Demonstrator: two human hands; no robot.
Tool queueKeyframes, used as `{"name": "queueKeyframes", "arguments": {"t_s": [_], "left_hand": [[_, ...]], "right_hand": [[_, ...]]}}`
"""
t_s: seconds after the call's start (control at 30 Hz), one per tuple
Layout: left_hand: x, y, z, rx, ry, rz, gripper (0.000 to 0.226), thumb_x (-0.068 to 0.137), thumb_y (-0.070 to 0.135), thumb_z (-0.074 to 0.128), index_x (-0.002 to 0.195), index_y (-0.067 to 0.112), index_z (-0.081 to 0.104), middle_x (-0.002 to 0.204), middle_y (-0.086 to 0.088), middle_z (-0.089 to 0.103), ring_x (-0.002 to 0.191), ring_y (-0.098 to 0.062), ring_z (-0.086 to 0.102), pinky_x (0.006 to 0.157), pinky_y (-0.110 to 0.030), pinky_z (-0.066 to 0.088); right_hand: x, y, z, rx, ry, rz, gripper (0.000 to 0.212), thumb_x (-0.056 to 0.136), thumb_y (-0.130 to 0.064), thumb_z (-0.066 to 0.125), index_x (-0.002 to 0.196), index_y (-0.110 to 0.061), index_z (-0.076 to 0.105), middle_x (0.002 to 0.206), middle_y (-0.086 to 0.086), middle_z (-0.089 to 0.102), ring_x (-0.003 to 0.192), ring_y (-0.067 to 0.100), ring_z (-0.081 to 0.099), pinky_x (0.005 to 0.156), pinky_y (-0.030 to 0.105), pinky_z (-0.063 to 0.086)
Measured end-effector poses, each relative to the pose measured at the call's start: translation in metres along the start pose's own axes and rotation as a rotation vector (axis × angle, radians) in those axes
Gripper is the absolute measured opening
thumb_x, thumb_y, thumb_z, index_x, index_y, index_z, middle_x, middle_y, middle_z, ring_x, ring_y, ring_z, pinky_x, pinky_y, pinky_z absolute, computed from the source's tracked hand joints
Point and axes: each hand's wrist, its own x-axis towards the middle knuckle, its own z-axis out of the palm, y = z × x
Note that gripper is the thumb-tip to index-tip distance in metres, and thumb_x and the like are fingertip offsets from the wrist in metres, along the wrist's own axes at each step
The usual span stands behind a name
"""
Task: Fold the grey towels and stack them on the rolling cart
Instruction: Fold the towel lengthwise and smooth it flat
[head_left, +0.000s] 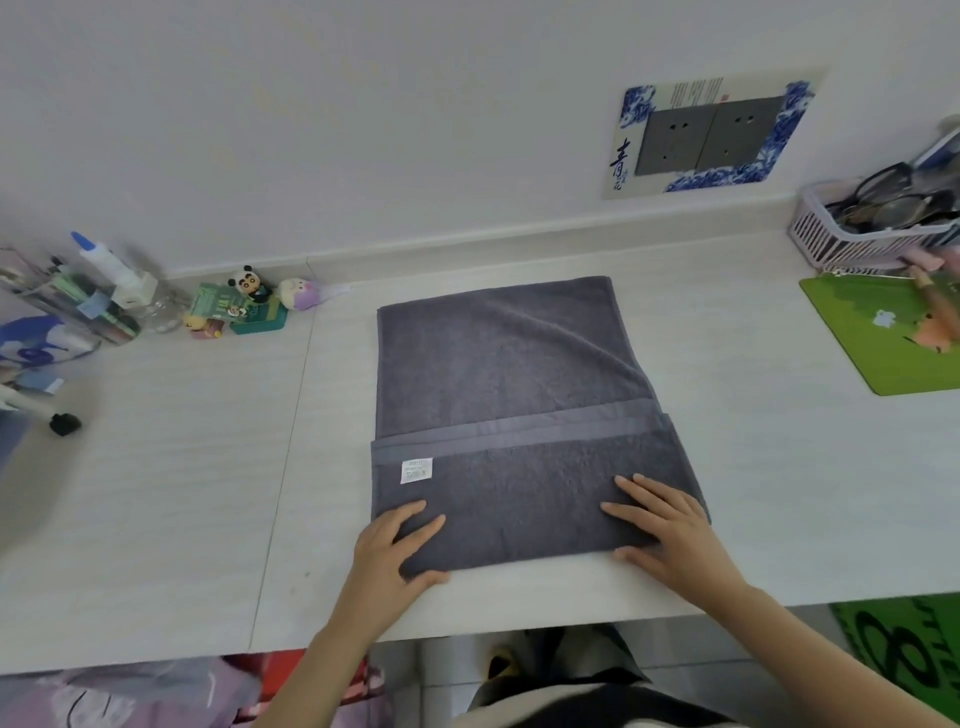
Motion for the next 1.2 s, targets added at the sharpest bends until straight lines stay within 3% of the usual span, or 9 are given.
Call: {"name": "queueKeyframes", "arguments": {"t_s": [0.2, 0.3, 0.4, 0.47, 0.57, 0.7, 0.87, 1.03, 1.2], "left_hand": [[0.023, 0.005, -0.008, -0.083, 0.113, -0.03, 0.028, 0.073, 0.039, 0.071, 0.094, 0.022, 0.077, 0.105, 0.008, 0.063, 0.1, 0.004, 0.046, 0.089, -0.023, 0.041], [0.031, 0.008, -0.018, -0.063, 0.071, -0.086, 0.019, 0.07, 0.027, 0.078, 0.086, 0.017, 0.078, 0.097, 0.009, 0.065, 0.095, 0.0, 0.051, 0.084, -0.016, 0.039], [0.036, 0.016, -0.032, -0.095, -0.107, -0.203, 0.017, 0.078, 0.024, 0.077, 0.092, 0.014, 0.076, 0.097, 0.012, 0.061, 0.095, -0.007, 0.054, 0.086, -0.018, 0.039], [0.038, 0.023, -0.048, -0.152, -0.283, -0.275, 0.01, 0.081, 0.028, 0.074, 0.082, 0.018, 0.072, 0.084, 0.011, 0.061, 0.082, -0.006, 0.055, 0.076, -0.021, 0.042], [0.04, 0.031, -0.07, -0.18, -0.561, -0.314, 0.029, 0.086, 0.036, 0.067, 0.073, 0.01, 0.064, 0.068, 0.004, 0.053, 0.062, -0.006, 0.047, 0.061, -0.021, 0.034], [0.052, 0.037, -0.099, -0.227, -0.71, -0.324, 0.04, 0.089, 0.038, 0.063, 0.058, 0.02, 0.045, 0.061, 0.007, 0.037, 0.053, -0.002, 0.035, 0.056, -0.02, 0.027], [0.108, 0.041, -0.133, -0.247, -0.619, -0.385, 0.039, 0.088, 0.04, 0.064, 0.056, 0.021, 0.052, 0.056, 0.013, 0.045, 0.055, -0.002, 0.043, 0.056, -0.019, 0.03], [0.187, 0.036, -0.151, -0.315, -0.433, -0.51, 0.018, 0.082, 0.039, 0.071, 0.073, 0.023, 0.073, 0.08, 0.007, 0.068, 0.078, -0.008, 0.061, 0.067, -0.02, 0.043], [0.224, 0.011, -0.12, -0.333, -0.119, -0.718, 0.039, 0.09, 0.044, 0.058, 0.094, 0.006, 0.07, 0.096, -0.007, 0.067, 0.087, -0.019, 0.059, 0.072, -0.026, 0.044]], "right_hand": [[0.012, -0.008, 0.001, 0.118, 0.157, 0.159, 0.037, 0.072, -0.052, 0.049, 0.078, -0.025, 0.074, 0.111, -0.008, 0.067, 0.102, 0.022, 0.058, 0.087, 0.035, 0.036], [0.02, -0.013, -0.003, 0.089, 0.122, 0.204, 0.034, 0.074, -0.048, 0.056, 0.078, -0.02, 0.074, 0.107, -0.009, 0.067, 0.099, 0.026, 0.057, 0.084, 0.035, 0.031], [0.023, -0.019, -0.019, 0.058, -0.05, 0.216, 0.019, 0.084, -0.035, 0.066, 0.096, -0.022, 0.071, 0.109, -0.012, 0.063, 0.108, 0.018, 0.051, 0.088, 0.028, 0.03], [0.022, -0.022, -0.033, 0.086, -0.19, 0.223, 0.007, 0.087, -0.035, 0.061, 0.091, -0.03, 0.064, 0.093, -0.012, 0.062, 0.096, 0.014, 0.055, 0.078, 0.024, 0.038], [0.02, -0.026, -0.056, 0.071, -0.41, 0.218, 0.016, 0.092, -0.038, 0.054, 0.077, -0.033, 0.049, 0.077, -0.014, 0.055, 0.077, 0.009, 0.054, 0.065, 0.022, 0.04], [0.033, -0.031, -0.089, 0.064, -0.582, 0.156, 0.02, 0.092, -0.043, 0.052, 0.078, -0.029, 0.05, 0.082, -0.013, 0.053, 0.076, 0.005, 0.05, 0.066, 0.02, 0.036], [0.093, -0.03, -0.13, 0.055, -0.549, 0.129, 0.019, 0.091, -0.044, 0.054, 0.076, -0.033, 0.052, 0.083, -0.018, 0.053, 0.08, 0.005, 0.051, 0.066, 0.019, 0.035], [0.173, -0.011, -0.154, 0.098, -0.442, 0.152, 0.018, 0.09, -0.045, 0.057, 0.088, -0.027, 0.059, 0.085, -0.015, 0.055, 0.083, 0.01, 0.052, 0.065, 0.019, 0.036], [0.222, 0.025, -0.134, 0.331, -0.31, 0.321, 0.028, 0.084, -0.047, 0.064, 0.098, -0.023, 0.067, 0.1, -0.004, 0.065, 0.093, 0.013, 0.059, 0.075, 0.024, 0.04]]}}
